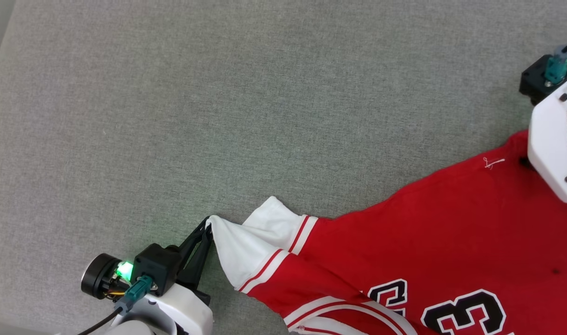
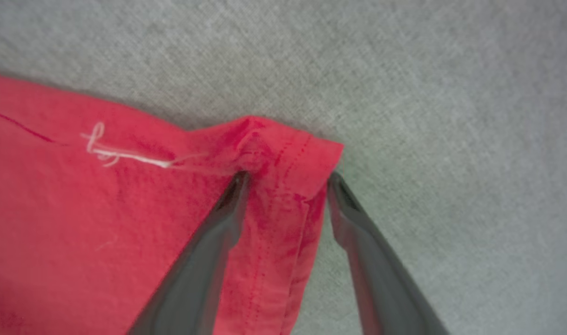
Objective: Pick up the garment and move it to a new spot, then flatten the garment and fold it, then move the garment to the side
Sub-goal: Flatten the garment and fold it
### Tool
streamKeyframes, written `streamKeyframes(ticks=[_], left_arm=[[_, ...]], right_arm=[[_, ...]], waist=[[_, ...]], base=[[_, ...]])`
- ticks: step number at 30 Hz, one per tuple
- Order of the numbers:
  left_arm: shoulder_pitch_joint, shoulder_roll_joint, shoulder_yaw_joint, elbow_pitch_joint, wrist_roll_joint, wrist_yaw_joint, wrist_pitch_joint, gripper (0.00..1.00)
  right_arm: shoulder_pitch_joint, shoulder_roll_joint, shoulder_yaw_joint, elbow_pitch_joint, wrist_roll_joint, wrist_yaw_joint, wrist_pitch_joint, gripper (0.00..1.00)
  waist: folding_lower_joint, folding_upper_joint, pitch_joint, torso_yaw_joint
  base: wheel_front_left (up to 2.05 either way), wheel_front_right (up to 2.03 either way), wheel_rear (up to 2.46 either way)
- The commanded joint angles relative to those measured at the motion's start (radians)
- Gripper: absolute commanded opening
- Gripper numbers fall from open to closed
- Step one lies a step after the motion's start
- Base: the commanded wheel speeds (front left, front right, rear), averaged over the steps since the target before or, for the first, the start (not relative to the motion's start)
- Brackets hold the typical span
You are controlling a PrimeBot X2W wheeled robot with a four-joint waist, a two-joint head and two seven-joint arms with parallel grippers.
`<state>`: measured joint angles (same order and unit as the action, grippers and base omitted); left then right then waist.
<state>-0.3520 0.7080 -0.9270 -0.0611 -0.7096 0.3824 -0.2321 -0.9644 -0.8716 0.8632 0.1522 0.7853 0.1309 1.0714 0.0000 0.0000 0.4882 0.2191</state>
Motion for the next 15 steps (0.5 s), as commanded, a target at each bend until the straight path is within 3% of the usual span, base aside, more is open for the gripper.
streamKeyframes(ticks=[1, 7, 15], left_arm=[[-0.008, -0.003, 0.002, 0.006, -0.003, -0.001, -0.003, 0.00], [0.000, -0.004, 0.002, 0.037, -0.014, -0.018, -0.008, 0.00], [-0.044, 0.009, 0.002, 0.091, -0.010, -0.055, 0.003, 0.00]], right_arm=[[0.025, 0.018, 0.046, 0.017, 0.014, 0.000, -0.007, 0.00], [-0.046, 0.017, 0.075, 0.021, 0.030, -0.001, -0.164, 0.00], [-0.028, -0.011, 0.127, 0.014, 0.055, -0.001, -0.413, 0.00]], waist=[[0.0000, 0.0000, -0.010, -0.007], [0.0000, 0.0000, -0.090, -0.032], [0.0000, 0.0000, -0.229, -0.078]], base=[[0.00, 0.00, 0.00], [0.00, 0.00, 0.00], [0.00, 0.00, 0.00]])
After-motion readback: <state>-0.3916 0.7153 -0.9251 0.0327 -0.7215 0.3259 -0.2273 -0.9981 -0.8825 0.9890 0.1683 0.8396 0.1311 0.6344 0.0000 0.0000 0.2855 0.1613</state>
